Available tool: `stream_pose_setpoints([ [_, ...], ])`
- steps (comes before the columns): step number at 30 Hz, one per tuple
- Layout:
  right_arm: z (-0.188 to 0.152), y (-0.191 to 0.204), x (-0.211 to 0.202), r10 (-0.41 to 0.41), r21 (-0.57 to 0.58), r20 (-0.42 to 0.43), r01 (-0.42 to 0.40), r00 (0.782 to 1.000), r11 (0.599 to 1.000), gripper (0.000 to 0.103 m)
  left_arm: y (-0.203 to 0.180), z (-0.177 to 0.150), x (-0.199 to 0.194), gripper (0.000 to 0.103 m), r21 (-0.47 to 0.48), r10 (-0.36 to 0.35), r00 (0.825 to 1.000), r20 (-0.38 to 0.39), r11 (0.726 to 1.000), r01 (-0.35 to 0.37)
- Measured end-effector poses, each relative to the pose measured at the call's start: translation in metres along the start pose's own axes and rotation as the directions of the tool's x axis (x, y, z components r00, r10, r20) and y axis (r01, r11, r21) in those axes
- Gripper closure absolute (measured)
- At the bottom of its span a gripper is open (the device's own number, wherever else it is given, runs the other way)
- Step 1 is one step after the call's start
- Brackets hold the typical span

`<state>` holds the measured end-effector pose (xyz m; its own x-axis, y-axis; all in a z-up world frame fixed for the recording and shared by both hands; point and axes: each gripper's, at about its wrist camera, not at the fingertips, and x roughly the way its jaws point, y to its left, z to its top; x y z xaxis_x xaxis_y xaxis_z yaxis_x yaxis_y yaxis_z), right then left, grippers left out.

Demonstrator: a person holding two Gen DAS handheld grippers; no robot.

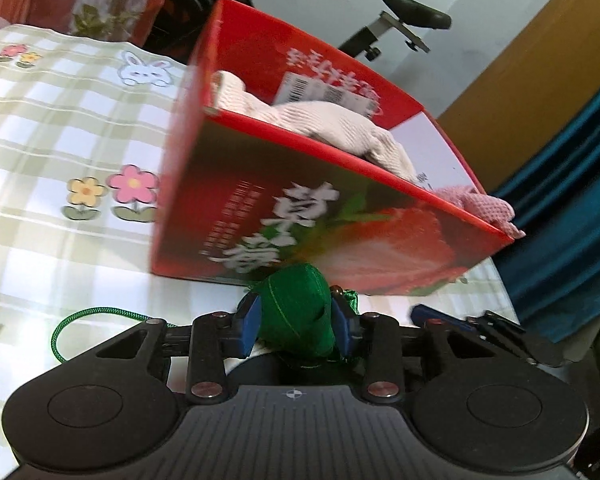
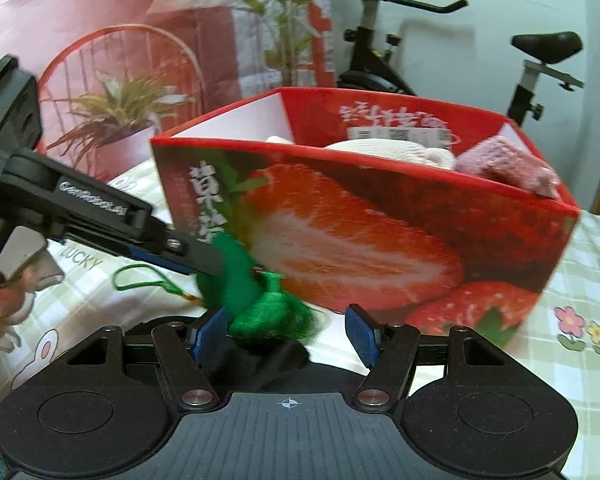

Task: Organize soft objects
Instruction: 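Lower the left tool to the green tasseled sachet and close on it, then carry the green sachet with the left tool into the red box and release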

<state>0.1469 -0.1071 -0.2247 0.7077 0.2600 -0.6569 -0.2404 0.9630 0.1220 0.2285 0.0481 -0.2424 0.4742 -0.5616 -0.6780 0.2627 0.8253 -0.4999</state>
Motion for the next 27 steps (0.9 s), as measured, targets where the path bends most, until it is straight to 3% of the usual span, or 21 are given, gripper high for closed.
stream_pose_setpoints([
  [7,0.002,0.003,0.016,0.015,-0.043,-0.030,-0.017,0.999,0.999,0.041,-0.013,-0.001,0.010,0.063,0.011,-0.032,0.999,-0.013,0.999,0.032],
  [12,0.003,-0.004,0.032,0.019,-0.011,-0.065,-0.020,0.998,1.000,0.042,-0.019,-0.001,0.019,0.063,0.025,-0.031,0.999,-0.025,0.999,0.032],
  [15,0.002,-0.004,0.040,0.034,0.000,-0.081,-0.034,0.996,0.999,0.048,-0.022,0.000,0.025,0.063,0.029,-0.029,0.999,-0.026,0.999,0.029],
  [18,0.002,-0.003,0.040,0.009,0.014,-0.073,-0.008,0.997,1.000,0.057,-0.026,0.000,0.027,0.064,0.033,-0.019,1.000,-0.018,0.999,0.019],
  [27,0.004,-0.006,0.008,0.000,0.066,0.029,-0.002,1.000,0.998,0.058,-0.046,-0.005,-0.003,0.064,0.005,-0.063,0.995,0.074,0.998,0.063],
])
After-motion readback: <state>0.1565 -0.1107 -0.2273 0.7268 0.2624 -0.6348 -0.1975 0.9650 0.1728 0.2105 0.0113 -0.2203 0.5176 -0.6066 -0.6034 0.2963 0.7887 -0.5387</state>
